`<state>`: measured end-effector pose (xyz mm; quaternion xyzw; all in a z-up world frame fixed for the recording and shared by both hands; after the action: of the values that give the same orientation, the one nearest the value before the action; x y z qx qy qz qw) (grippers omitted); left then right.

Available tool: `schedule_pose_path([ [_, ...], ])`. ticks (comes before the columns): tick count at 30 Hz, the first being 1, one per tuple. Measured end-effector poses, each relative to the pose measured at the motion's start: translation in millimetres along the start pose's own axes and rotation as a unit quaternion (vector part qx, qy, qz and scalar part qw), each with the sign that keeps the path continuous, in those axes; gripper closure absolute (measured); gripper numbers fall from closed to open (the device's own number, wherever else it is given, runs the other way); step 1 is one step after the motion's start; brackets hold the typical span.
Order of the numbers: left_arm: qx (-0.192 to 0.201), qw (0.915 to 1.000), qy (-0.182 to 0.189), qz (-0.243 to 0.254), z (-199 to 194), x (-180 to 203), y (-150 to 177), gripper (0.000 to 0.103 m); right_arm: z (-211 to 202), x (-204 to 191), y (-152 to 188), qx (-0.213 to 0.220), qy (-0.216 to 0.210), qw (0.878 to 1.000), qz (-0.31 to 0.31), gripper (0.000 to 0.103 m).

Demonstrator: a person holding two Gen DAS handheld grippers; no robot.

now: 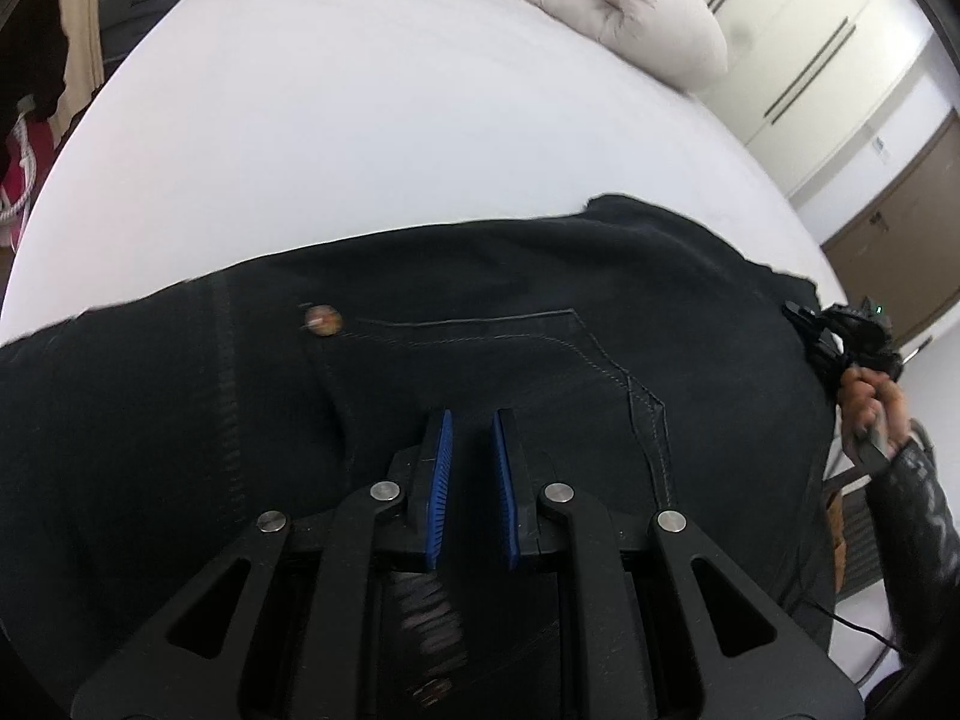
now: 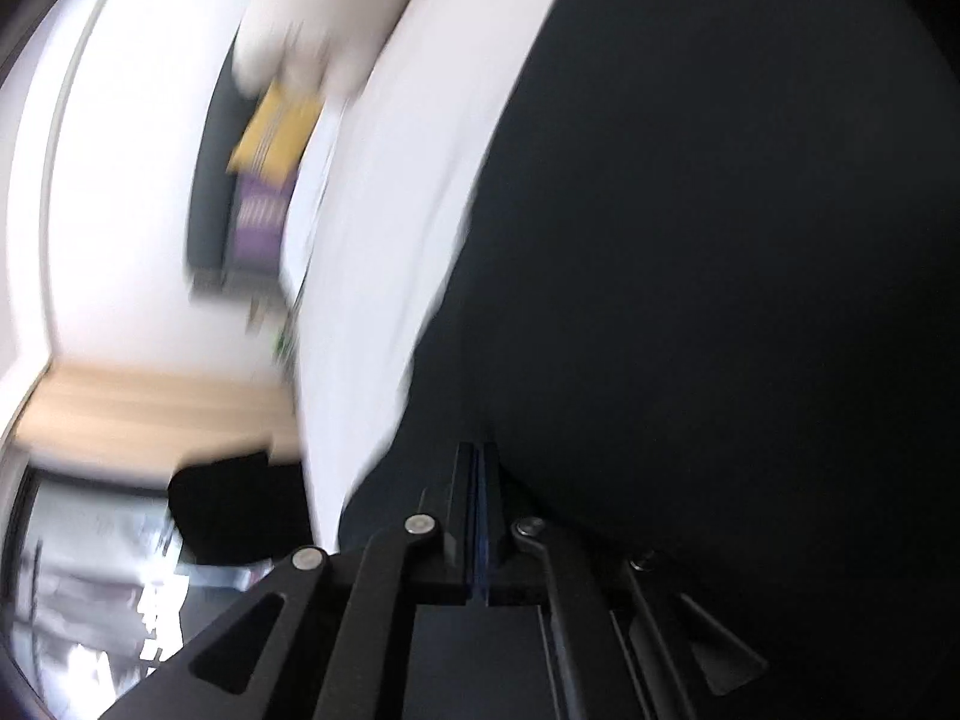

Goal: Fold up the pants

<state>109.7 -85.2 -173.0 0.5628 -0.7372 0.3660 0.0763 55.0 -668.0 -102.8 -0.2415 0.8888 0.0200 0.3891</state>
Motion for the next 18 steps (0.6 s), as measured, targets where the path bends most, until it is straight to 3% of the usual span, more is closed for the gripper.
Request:
schedule_pose_path([
  [6, 0.010, 0.9998, 0.016, 0.008, -13, -7, 6, 0.089, -56, 55, -97, 0.108, 0.050, 0.991, 0.062, 0.103],
  [7, 0.012, 0.9997, 0.018, 0.010, -14, -8, 7, 0.089, -67, 59, -103, 0.124, 0.068, 0.987, 0.072, 0.103],
  [8, 0.015, 0.9997, 0.019, 0.011, -16, -9, 8, 0.089, -83, 67, -109, 0.148, 0.130, 0.977, 0.079, 0.103],
  [9, 0.017, 0.9996, 0.019, 0.011, -16, -9, 8, 0.089, -95, 70, -113, 0.162, 0.161, 0.970, 0.078, 0.098],
  [11, 0.022, 0.9996, 0.008, 0.013, -19, -7, 7, 0.089, -115, 62, -107, 0.172, 0.154, 0.970, 0.073, 0.096],
  [13, 0.028, 0.9992, -0.018, 0.023, -28, -2, 5, 0.089, -125, 26, -72, 0.154, 0.117, 0.981, 0.029, 0.072],
  [15, 0.037, 0.9984, -0.024, 0.036, -38, 13, -1, 0.089, -130, 2, -30, 0.154, 0.084, 0.985, 0.004, 0.035],
  [18, 0.045, 0.9980, 0.007, 0.045, -43, 39, -5, 0.089, -150, 2, 12, 0.155, 0.044, 0.987, -0.005, 0.029],
])
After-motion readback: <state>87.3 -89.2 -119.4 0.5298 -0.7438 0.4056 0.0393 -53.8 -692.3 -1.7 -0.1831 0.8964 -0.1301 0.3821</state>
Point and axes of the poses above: each gripper's, at about its wrist camera, not at the fingertips, and z roughly the way its jaws point, x to its right, y to its underside, the point moved 8 cm from there along z, roughly the way its jaws point, and after that the axes turned 10 degrees about y, right-handed, at the moved point
